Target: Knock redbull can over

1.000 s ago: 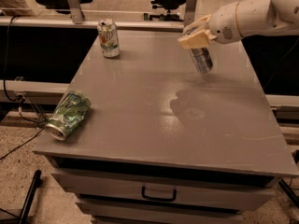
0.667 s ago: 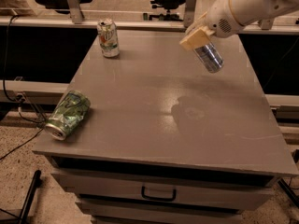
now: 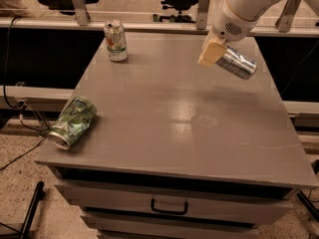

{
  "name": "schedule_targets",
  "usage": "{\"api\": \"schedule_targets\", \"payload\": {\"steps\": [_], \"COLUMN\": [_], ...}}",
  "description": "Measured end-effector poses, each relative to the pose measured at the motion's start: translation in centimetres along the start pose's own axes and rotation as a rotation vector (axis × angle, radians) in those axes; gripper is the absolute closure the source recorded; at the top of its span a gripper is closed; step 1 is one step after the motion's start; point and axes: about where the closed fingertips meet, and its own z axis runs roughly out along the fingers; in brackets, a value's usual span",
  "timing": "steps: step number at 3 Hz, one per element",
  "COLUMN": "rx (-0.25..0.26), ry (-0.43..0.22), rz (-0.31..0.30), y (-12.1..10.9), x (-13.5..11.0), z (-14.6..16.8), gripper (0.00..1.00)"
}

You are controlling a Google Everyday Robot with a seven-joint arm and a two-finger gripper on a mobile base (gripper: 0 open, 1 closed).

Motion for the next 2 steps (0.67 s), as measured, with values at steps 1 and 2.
{"api": "schedule_targets", "payload": {"steps": [1,2], "rx": [-0.104,-0.16], "ry": [0.031,0.067], "rz": [-0.081,-0.119], "y": [2.3,3.5], "x": [-0.7,-1.7], "z": [1.8,3.2], "gripper": [1.0,1.0]}}
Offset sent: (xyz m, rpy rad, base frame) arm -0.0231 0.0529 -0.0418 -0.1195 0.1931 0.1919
